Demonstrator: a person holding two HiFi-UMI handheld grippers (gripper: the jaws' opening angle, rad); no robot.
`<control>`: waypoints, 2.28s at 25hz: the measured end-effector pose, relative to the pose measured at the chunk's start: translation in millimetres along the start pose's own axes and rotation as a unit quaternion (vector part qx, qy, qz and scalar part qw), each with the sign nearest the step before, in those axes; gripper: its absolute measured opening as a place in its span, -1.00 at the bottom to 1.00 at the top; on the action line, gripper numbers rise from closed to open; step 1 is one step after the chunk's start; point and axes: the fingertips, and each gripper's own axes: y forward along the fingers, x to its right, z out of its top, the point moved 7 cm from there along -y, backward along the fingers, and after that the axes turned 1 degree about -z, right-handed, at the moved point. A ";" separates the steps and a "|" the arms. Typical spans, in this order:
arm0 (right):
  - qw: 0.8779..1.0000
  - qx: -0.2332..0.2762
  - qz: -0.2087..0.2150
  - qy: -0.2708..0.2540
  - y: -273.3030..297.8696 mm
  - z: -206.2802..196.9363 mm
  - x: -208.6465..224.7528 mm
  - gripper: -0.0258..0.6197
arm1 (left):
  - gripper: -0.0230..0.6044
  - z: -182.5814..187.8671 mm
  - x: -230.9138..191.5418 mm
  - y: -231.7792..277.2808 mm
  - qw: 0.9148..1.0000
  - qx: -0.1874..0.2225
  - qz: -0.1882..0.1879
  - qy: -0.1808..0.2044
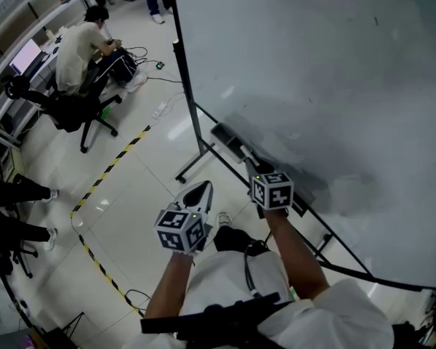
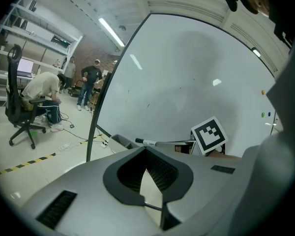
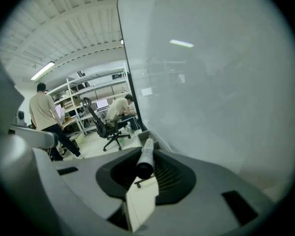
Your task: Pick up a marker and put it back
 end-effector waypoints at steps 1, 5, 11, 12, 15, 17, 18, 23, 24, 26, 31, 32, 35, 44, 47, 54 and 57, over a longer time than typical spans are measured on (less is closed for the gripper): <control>1.000 0.008 0.001 -0.001 -9.1 1.7 -2.5 -0.66 | -0.94 -1.0 3.9 -5.1 1.000 0.003 -0.001 0.002; 0.999 0.036 0.009 -0.006 -49.7 7.1 -14.0 -0.66 | -0.94 -4.0 23.5 -27.0 1.000 0.017 -0.004 0.011; 0.997 0.068 0.020 -0.015 -119.0 -1.6 -24.1 -0.66 | -0.94 -18.5 62.9 -60.2 0.999 0.032 -0.009 0.026; 0.997 0.071 0.020 -0.016 -129.9 -8.6 -29.6 -0.66 | -0.94 -25.7 66.6 -69.9 0.999 0.034 -0.010 0.026; 0.997 0.073 0.022 -0.018 -160.5 -33.6 -50.5 -0.66 | -0.94 -49.3 73.0 -101.8 0.999 0.035 -0.010 0.021; 0.997 0.073 0.024 -0.018 -179.2 -47.8 -61.0 -0.66 | -0.94 -61.6 78.3 -118.0 0.999 0.036 -0.010 0.017; 0.997 0.072 0.024 -0.016 -188.0 -54.8 -64.2 -0.66 | -0.94 -67.2 82.0 -123.7 0.999 0.036 -0.011 0.015; 0.997 0.069 0.025 0.010 -224.0 -90.4 -68.8 -0.66 | -0.94 -91.8 102.2 -139.2 0.999 0.032 -0.012 0.003; 0.997 0.069 0.024 0.015 -229.6 -95.0 -68.7 -0.66 | -0.94 -94.1 106.3 -141.4 0.999 0.032 -0.013 0.002; 0.997 0.071 0.025 0.020 -236.8 -99.6 -67.3 -0.66 | -0.94 -95.2 112.5 -143.7 0.999 0.034 -0.015 0.002; 0.996 0.077 0.031 0.028 -244.1 -98.9 -61.5 -0.66 | -0.94 -88.6 121.7 -141.1 0.999 0.042 -0.012 0.005; 0.996 0.076 0.032 0.029 -245.0 -98.7 -60.8 -0.66 | -0.94 -87.4 122.9 -140.6 0.999 0.043 -0.011 0.005; 0.996 0.075 0.037 0.029 -248.5 -98.2 -59.2 -0.66 | -0.94 -86.2 125.8 -138.7 0.999 0.045 -0.006 0.005; 0.996 0.077 0.047 0.024 -252.6 -94.0 -58.3 -0.66 | -0.93 -84.9 130.1 -139.8 0.998 0.053 0.004 0.015; 0.996 0.075 0.049 0.024 -252.4 -93.9 -57.4 -0.66 | -0.93 -83.7 130.6 -138.6 0.998 0.054 0.007 0.018; 0.996 0.077 0.046 0.027 -254.4 -92.2 -53.8 -0.66 | -0.94 -82.1 131.7 -134.8 0.999 0.051 0.004 0.009; 0.995 0.079 0.045 0.027 -253.7 -90.3 -53.1 -0.66 | -0.94 -80.0 132.0 -133.3 0.999 0.053 0.001 0.005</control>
